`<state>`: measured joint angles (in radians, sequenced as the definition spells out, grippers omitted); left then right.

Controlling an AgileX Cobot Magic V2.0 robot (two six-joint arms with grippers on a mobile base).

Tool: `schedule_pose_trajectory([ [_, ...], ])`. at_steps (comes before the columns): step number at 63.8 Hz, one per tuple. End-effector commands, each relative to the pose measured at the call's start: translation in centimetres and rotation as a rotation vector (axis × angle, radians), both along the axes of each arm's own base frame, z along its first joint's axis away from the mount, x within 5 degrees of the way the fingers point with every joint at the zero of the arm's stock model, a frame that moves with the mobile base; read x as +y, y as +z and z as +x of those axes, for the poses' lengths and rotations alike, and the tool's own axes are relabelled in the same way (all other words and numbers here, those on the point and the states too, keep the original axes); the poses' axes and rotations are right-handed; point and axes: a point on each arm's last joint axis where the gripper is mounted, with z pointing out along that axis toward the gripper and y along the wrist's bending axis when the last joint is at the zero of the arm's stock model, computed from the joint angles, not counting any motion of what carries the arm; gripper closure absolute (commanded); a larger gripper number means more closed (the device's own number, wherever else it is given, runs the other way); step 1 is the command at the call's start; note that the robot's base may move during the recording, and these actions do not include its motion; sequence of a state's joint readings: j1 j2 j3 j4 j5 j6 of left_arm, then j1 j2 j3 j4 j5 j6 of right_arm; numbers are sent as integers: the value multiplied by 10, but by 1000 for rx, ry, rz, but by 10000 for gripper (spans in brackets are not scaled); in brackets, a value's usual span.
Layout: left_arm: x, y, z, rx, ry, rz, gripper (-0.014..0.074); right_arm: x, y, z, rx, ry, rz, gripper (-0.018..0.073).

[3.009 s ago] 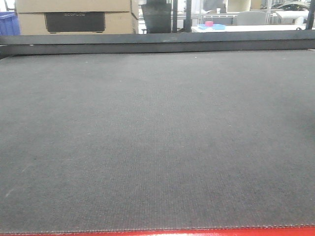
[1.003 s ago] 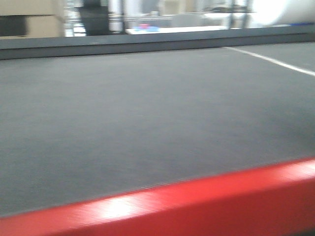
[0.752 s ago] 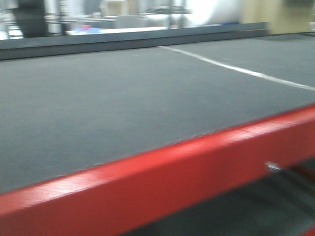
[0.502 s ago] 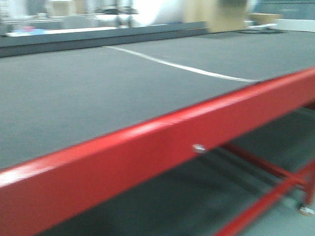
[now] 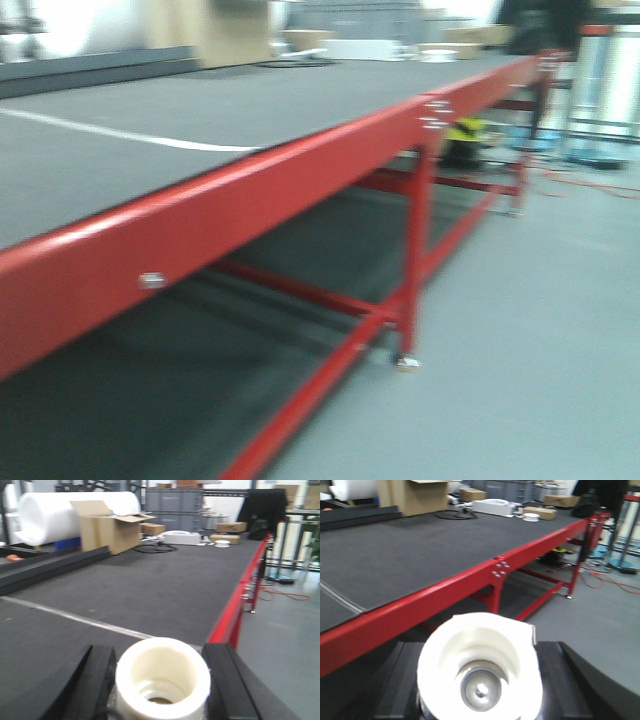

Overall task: Place valve from conveyor to right shelf box
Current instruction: 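Drive the base away from the conveyor holding the valve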

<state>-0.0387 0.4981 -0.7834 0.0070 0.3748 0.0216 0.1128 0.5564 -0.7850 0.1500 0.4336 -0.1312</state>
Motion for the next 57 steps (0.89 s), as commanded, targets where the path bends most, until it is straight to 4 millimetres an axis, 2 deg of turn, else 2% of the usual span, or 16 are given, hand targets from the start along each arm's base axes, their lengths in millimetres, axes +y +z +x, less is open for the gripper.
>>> schedule_pose_trajectory([
  [1, 0, 8, -3, -74, -6, -11, 707, -1, 12, -3, -100, -12, 5, 712],
  [57, 0, 8, -3, -74, -6, -11, 707, -1, 12, -3, -100, -12, 5, 712],
])
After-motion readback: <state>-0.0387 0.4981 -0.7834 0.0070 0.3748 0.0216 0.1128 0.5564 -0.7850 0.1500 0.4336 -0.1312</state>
